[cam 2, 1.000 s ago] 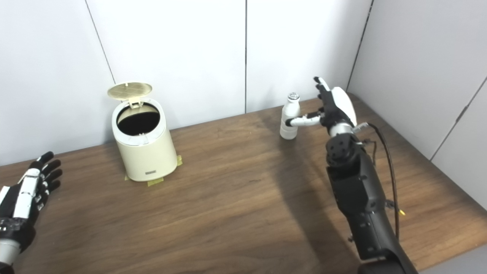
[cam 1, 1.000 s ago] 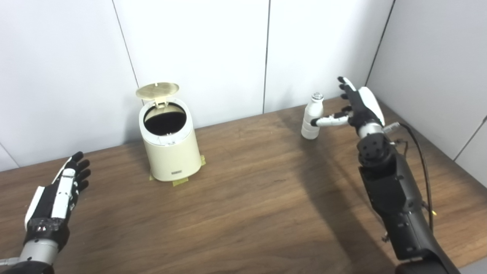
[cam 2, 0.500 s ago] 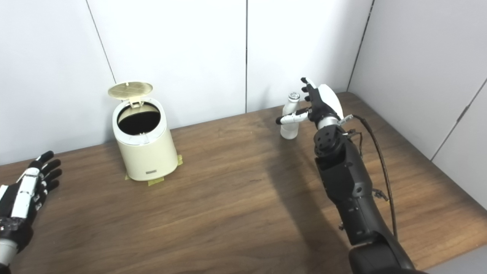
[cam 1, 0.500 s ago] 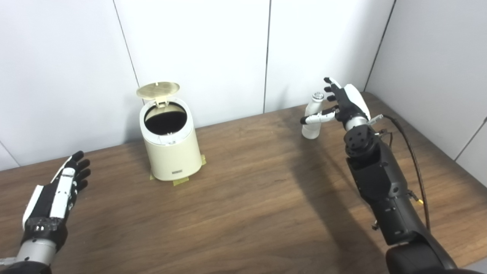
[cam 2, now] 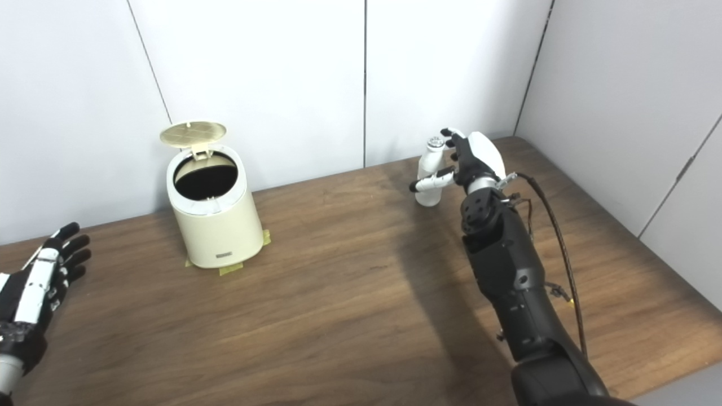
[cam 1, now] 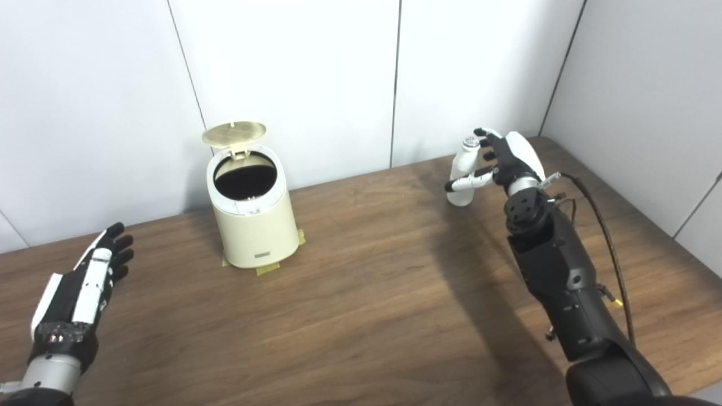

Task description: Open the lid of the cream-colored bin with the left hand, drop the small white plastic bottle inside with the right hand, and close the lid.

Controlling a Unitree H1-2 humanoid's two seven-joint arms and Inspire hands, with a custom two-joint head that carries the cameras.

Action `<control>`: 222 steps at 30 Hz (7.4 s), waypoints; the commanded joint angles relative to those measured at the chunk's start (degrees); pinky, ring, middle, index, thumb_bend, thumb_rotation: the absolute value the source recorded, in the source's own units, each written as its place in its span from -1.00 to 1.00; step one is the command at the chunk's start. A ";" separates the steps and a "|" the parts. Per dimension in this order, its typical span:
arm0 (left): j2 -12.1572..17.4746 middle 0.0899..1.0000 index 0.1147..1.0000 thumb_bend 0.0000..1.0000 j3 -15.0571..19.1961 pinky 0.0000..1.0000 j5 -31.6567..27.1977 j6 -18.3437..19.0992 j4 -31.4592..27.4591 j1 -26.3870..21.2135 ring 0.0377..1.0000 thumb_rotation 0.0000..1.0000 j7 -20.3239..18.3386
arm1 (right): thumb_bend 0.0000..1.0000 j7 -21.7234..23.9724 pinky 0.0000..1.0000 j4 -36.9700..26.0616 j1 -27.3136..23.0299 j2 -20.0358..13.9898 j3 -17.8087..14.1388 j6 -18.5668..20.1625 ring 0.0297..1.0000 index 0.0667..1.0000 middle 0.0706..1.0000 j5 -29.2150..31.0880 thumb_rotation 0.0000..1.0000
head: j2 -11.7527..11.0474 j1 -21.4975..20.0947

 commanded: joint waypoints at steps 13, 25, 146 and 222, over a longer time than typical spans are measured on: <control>1.30 0.88 0.96 -0.23 -0.38 0.90 0.40 -0.15 -2.59 -1.25 0.88 0.95 0.06 | 0.64 -6.06 0.23 2.63 -1.34 -2.13 3.26 -2.65 0.47 0.66 0.60 3.76 -0.84 | 0.49 0.32; 1.75 0.87 0.97 -0.29 -0.73 0.90 0.59 -0.27 -2.47 -1.22 0.87 1.00 -0.04 | 0.61 -13.98 0.06 4.33 -0.43 -2.52 4.43 -8.70 0.15 0.26 0.22 6.44 -0.99 | 0.64 0.45; -5.75 0.75 0.82 0.00 -6.49 0.75 9.75 -8.19 1.82 3.98 0.75 1.00 4.72 | 0.00 -14.41 -0.31 2.05 -16.21 16.75 22.15 -28.32 -0.19 -0.07 -0.09 2.38 -1.00 | -6.29 28.04; -5.81 0.77 0.85 0.01 -6.56 0.84 8.42 -8.04 1.94 3.95 0.76 1.00 3.78 | 0.84 -2.83 0.19 -4.12 -14.56 14.58 25.60 -11.94 0.42 0.57 0.50 -2.27 -0.65 | -5.13 27.60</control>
